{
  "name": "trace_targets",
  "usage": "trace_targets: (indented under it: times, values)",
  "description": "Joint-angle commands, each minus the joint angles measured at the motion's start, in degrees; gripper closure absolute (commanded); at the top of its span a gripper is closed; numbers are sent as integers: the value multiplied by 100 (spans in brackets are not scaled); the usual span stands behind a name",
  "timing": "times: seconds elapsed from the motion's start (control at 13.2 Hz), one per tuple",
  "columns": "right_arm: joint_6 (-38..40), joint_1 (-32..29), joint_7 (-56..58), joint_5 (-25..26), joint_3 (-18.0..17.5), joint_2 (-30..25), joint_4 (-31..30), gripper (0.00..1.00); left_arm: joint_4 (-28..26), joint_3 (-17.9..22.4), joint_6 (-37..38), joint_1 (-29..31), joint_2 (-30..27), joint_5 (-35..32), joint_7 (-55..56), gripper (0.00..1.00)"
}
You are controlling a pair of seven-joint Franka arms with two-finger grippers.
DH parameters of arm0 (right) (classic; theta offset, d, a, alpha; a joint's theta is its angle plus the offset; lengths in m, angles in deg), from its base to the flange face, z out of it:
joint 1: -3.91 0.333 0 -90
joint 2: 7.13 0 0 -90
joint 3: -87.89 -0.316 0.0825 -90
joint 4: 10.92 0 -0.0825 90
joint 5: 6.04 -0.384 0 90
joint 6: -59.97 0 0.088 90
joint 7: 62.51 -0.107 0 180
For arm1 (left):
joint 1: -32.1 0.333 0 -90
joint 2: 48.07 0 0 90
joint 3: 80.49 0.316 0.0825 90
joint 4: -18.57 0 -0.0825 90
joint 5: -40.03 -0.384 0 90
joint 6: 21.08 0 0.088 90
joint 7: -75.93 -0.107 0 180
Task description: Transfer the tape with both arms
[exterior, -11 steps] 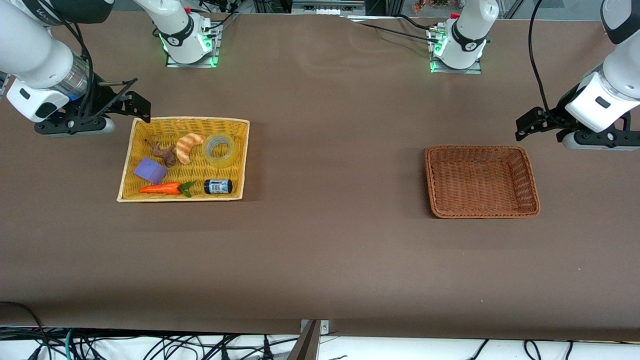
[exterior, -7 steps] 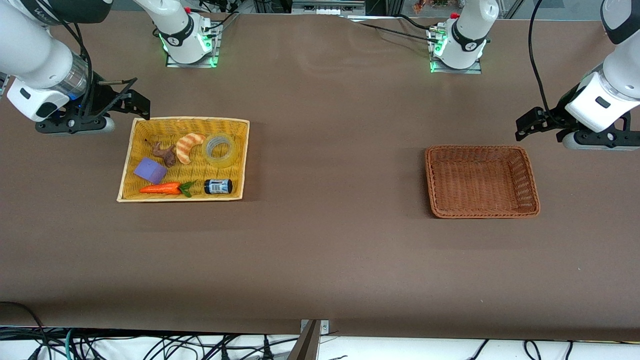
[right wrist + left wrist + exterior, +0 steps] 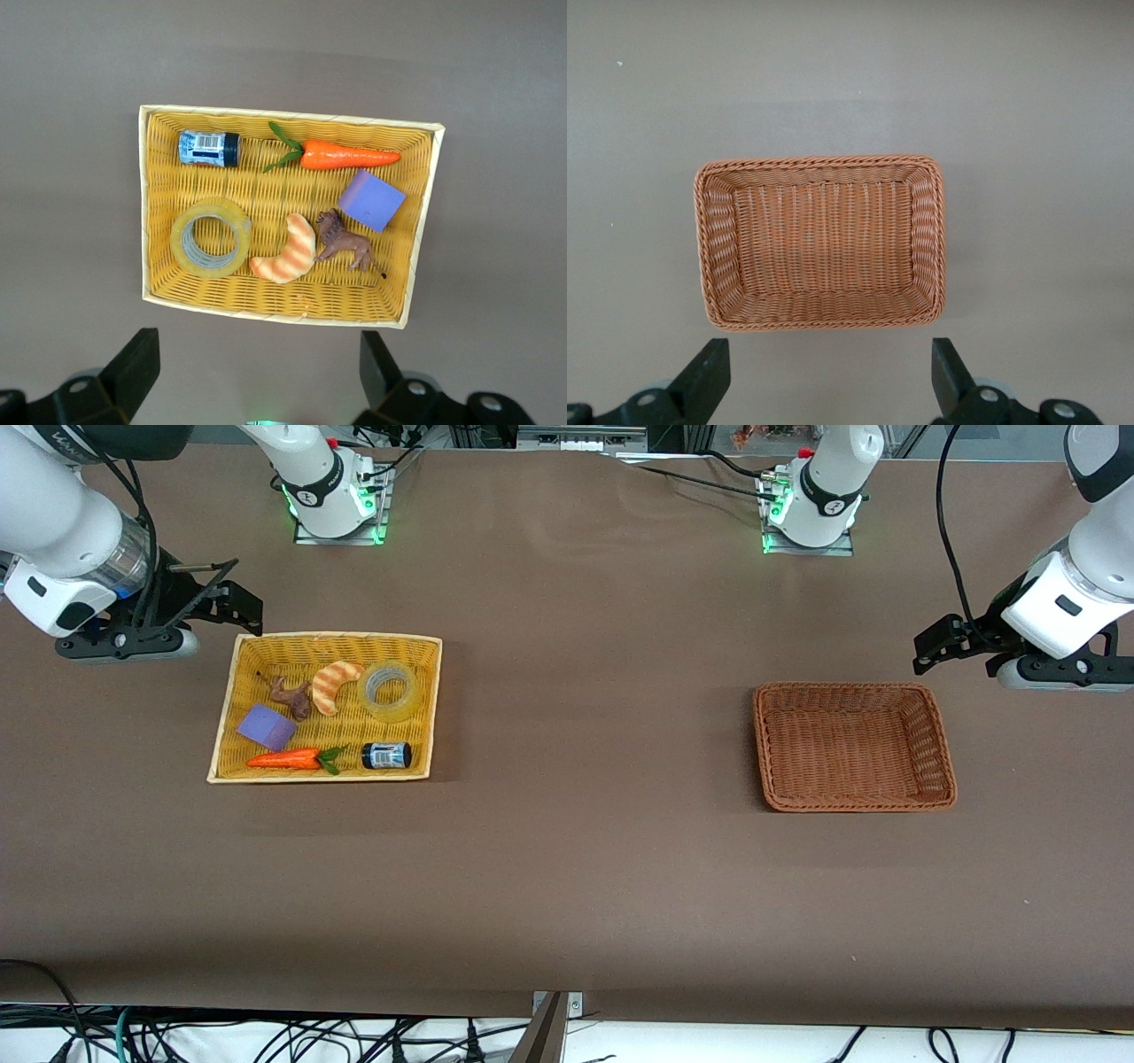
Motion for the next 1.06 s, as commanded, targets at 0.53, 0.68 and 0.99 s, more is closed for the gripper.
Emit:
trace_targets:
  times: [0.53,0.68,0.99]
  values:
    - [133,-24,260,-79,12,-46,37,0,125,-18,81,32,51,104,-83,0]
    - [133,-24,260,-79,12,-46,28,0,125,-18,81,32,51,104,-83,0]
    - [133,-24,251,-79,3,-46,10,0,134,-18,99,32,51,104,-83,0]
